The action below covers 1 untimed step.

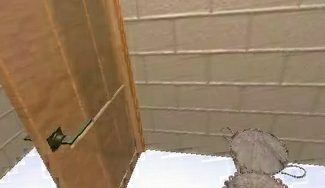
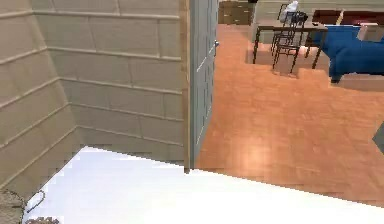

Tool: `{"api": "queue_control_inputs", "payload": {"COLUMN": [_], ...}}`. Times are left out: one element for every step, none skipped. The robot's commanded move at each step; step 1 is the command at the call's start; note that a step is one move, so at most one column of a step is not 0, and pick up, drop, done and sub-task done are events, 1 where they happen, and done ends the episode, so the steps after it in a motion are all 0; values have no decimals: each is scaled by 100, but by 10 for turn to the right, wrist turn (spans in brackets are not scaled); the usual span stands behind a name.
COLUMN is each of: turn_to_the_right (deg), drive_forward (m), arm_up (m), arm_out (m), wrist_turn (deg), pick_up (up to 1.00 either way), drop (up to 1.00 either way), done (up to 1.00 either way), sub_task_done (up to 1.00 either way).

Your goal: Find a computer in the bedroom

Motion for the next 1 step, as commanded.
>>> {"api": "queue_control_inputs", "payload": {"turn_to_the_right": [450], "drive_forward": [0], "arm_up": [0], "arm_out": [0], "wrist_turn": [0], "pick_up": [0], "drop": [0], "done": [0], "sub_task_done": [0]}}
